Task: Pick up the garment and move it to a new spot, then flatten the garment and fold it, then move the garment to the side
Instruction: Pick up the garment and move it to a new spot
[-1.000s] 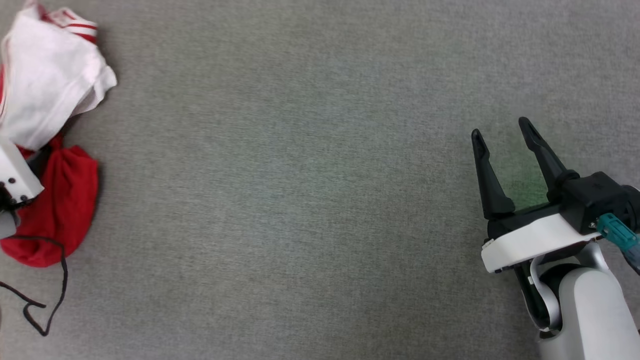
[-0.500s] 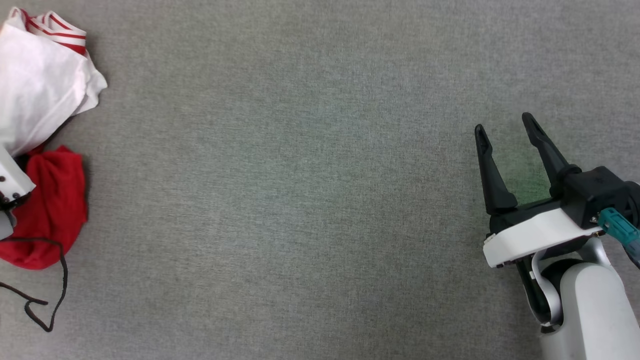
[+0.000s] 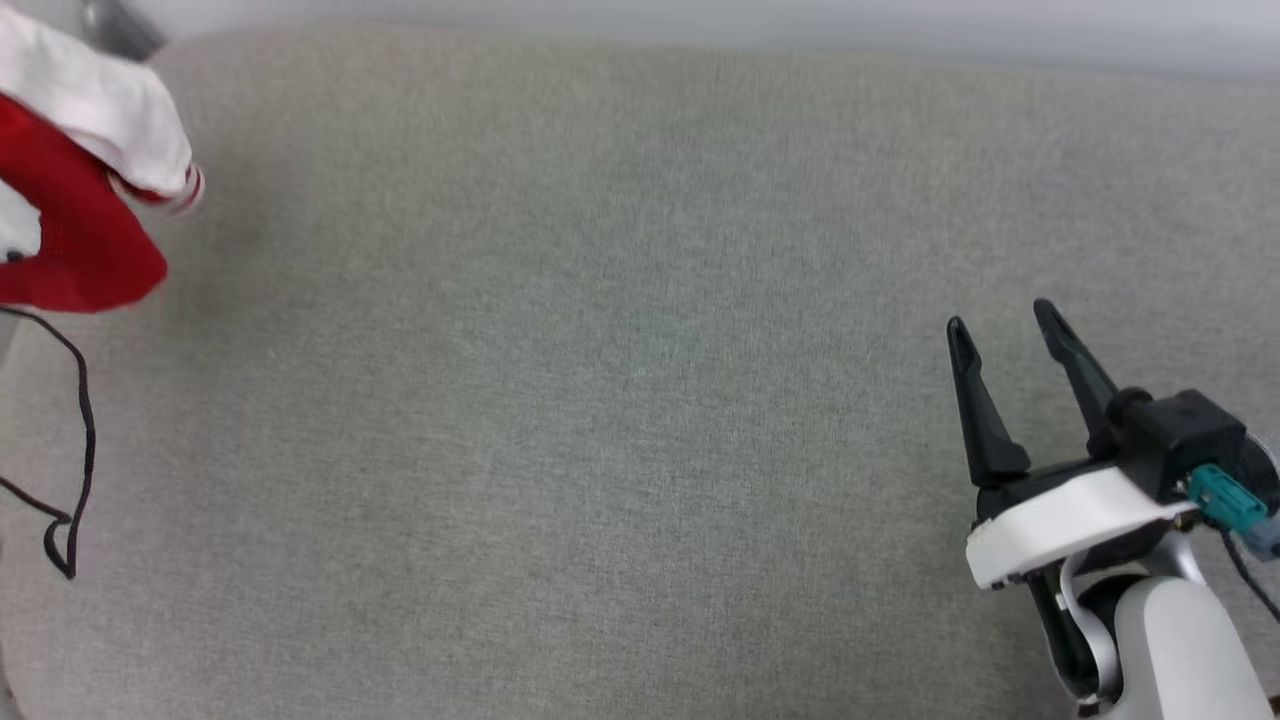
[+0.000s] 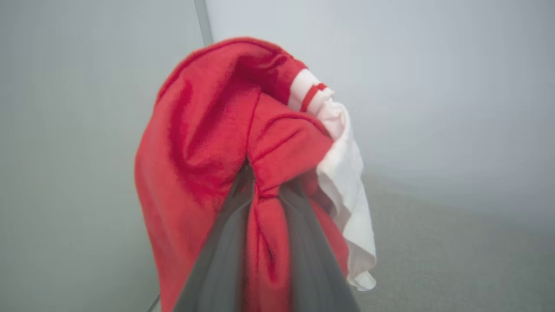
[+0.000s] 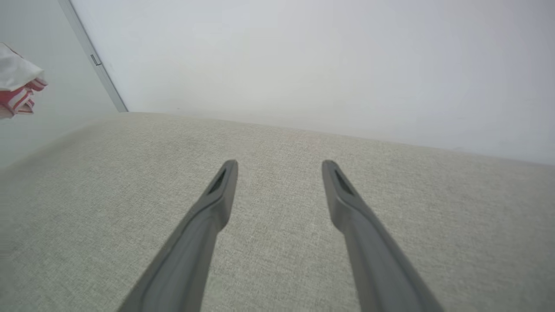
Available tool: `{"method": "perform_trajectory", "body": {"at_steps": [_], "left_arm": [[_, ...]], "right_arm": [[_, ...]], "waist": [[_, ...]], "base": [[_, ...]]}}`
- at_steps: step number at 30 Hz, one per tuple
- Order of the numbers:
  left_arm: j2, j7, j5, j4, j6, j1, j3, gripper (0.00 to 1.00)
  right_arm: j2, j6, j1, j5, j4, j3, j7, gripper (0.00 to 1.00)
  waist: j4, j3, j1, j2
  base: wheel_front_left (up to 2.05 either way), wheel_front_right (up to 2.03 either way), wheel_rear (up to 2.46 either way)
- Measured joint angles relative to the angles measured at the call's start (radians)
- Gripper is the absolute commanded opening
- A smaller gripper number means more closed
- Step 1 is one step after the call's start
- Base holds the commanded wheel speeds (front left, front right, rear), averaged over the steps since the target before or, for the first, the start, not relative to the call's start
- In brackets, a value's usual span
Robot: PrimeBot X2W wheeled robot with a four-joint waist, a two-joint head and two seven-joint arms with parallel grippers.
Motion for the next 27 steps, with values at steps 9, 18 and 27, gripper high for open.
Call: {"method": "perform_trajectory", "body": {"at_steps": [9, 18, 27], "left_arm": [[-0.059, -0.214, 0.083, -0.024, 0.002, -0.036, -0.081, 0.0], [-0.194, -0.273, 0.091, -0.056, -0.022, -0.031, -0.188, 0.0], [-0.386, -0.287, 0.049, -0.072, -0.054, 0.032, -0.324, 0.0]], "right_arm": [[0.0, 0.0, 0.046, 0.055, 0.032, 0.016, -0.019, 1.0], [0.0, 0.0, 0.079, 0.062, 0.049, 0.024, -0.022, 1.0], [0.0, 0.0, 0.118, 0.07, 0.04, 0.001, -0.008, 1.0]], "waist": [[-0.037, -0.125, -0.0002, 0.0], [-0.154, -0.204, -0.0002, 0.0], [-0.287, -0.239, -0.0002, 0.0]], "base": [[0.0, 0.0, 0.0], [0.0, 0.0, 0.0], [0.0, 0.0, 0.0]]}}
